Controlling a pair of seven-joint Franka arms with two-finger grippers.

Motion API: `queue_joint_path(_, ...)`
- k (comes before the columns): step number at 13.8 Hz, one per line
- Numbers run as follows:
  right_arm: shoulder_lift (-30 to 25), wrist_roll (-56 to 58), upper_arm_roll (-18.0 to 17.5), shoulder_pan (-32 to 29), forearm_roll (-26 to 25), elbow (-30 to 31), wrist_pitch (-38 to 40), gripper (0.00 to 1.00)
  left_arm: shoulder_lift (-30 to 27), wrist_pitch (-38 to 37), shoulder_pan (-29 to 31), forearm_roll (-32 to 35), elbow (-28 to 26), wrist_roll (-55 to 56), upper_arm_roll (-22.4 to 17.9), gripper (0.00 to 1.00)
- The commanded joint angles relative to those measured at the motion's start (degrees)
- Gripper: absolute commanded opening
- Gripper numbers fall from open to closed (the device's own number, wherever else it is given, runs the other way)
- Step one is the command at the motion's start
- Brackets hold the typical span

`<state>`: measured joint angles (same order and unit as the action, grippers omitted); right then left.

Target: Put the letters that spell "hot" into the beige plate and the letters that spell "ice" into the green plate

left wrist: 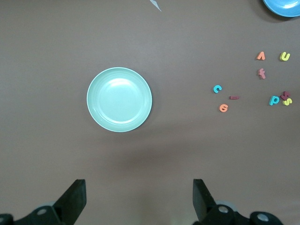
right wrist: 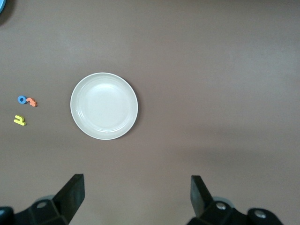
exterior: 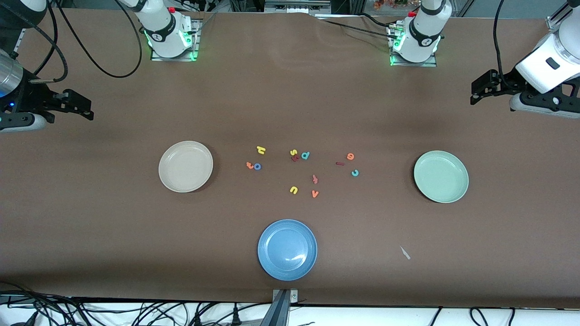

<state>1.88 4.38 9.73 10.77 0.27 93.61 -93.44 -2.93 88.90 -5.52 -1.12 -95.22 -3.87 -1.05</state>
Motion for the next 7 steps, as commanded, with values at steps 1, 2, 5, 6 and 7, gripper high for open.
queue_joint_path(1,-0.48,-0.77,-0.33,0.30,-0.44,-0.45,0.80,1.00,0.56,-1.28,0.33,-0.64,1.62,-1.49,-0.01,1.00)
queue_joint_path(2,-0.48,-0.86,-0.24,0.21,-0.44,-0.36,0.80,1.00,0.56,-1.28,0.33,-0.64,1.62,-1.49,-0.01,1.00)
queue_joint_path(5,-0.48,-0.86,-0.42,0.56,-0.53,-0.45,0.80,1.00,0.56,-1.28,0.24,-0.64,1.62,-1.49,-0.01,1.00)
queue_joint_path(6,-0.48,-0.77,-0.42,0.56,-0.53,-0.45,0.80,1.00,0.56,-1.28,0.24,-0.64,1.62,-1.49,-0.01,1.00)
queue_joint_path(7,-0.56,-0.77,-0.42,0.56,-0.53,-0.45,0.80,1.00,0.56,-1.28,0.24,-0.64,1.62,-1.49,0.08,1.00)
